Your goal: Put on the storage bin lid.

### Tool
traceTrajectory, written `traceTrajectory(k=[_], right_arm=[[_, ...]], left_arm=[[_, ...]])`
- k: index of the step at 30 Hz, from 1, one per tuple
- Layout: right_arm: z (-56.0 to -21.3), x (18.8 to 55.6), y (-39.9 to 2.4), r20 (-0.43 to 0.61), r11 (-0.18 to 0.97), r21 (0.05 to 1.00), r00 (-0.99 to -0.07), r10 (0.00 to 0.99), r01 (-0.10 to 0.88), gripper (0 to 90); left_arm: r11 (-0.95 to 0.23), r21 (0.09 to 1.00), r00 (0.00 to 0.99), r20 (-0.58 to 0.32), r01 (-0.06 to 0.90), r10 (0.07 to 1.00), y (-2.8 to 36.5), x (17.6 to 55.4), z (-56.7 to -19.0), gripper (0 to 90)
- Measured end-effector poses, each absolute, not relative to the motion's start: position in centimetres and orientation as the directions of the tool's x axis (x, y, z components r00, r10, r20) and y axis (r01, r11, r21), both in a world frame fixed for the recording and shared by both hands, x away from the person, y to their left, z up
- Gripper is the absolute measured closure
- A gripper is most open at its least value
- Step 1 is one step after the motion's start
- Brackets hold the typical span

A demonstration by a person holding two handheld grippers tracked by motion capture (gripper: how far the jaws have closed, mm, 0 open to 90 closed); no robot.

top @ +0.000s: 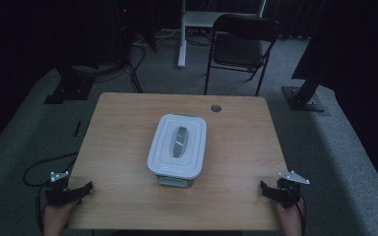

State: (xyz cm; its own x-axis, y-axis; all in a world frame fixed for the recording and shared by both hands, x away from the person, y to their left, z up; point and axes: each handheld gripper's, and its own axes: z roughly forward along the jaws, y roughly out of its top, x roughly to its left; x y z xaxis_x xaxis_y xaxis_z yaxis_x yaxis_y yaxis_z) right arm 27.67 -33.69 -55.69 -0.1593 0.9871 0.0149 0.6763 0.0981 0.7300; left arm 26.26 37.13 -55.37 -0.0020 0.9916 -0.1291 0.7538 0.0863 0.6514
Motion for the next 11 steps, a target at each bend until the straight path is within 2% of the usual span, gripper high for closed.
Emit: traceTrajectory(k=[11], right_arm=[[-55.69, 27.68, -33.7, 0.015, 0.095, 0.73, -0.155, 0.988, 0.676, 12.6]], left_arm=[[0.079, 0.656, -0.004, -0.115, 0.751, 0.993, 36.97, 26.19, -55.33, 2.8]])
